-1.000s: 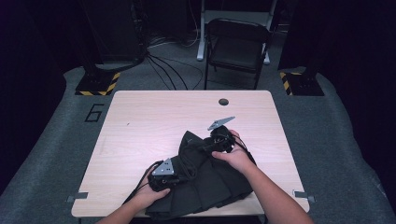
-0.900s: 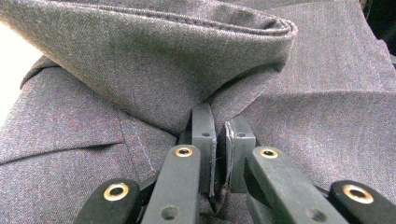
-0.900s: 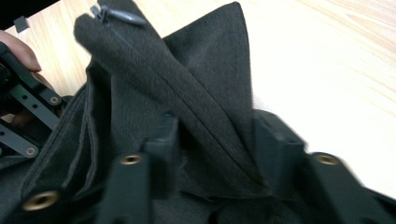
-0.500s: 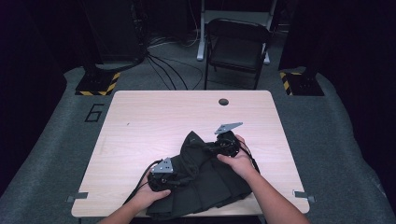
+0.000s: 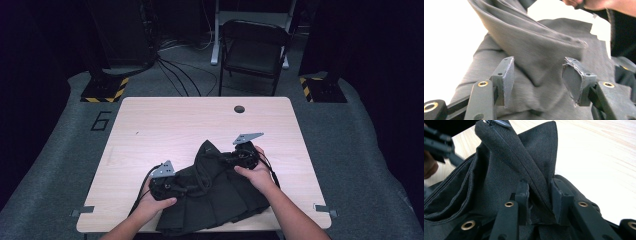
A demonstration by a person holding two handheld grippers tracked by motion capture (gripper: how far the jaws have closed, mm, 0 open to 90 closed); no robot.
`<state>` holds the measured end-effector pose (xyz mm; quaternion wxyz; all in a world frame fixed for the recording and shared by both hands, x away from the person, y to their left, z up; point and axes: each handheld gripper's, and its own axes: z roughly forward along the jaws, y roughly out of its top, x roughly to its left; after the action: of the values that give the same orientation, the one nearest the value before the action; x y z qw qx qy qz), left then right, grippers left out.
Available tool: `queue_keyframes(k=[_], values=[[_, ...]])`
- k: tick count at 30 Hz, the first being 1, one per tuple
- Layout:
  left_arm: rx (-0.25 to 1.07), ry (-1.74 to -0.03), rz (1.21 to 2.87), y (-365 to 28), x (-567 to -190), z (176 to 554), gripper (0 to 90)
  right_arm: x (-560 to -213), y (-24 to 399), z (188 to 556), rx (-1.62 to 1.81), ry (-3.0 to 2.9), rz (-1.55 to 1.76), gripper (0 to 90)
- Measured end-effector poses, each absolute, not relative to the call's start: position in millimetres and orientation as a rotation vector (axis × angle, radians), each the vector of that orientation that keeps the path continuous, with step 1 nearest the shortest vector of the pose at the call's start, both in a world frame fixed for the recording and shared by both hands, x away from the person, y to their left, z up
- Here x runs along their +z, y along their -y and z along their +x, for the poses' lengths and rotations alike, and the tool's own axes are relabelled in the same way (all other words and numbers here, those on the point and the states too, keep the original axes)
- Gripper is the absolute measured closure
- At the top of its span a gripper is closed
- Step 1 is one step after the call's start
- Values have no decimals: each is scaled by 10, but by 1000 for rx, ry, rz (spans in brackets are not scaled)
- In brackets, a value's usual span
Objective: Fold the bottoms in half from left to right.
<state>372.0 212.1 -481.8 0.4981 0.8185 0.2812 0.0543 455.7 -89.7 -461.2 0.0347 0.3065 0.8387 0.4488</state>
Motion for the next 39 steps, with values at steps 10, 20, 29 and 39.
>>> queue_keyframes(k=[10, 20, 29, 39], values=[[180, -784, 1931, -2039, -4635, 3969, 360, -4614, 903, 4547, 1389, -2568, 933, 676], [177, -850, 1897, -1902, -4565, 4154, 324, -4624, 912, 4538, 1405, -2563, 944, 672], [160, -849, 1890, -1714, -4523, 4196, 300, -4630, 915, 4528, 1410, -2554, 953, 671], [183, -906, 1931, -1693, -4639, 4214, 296, -4636, 928, 4520, 1419, -2552, 949, 670]])
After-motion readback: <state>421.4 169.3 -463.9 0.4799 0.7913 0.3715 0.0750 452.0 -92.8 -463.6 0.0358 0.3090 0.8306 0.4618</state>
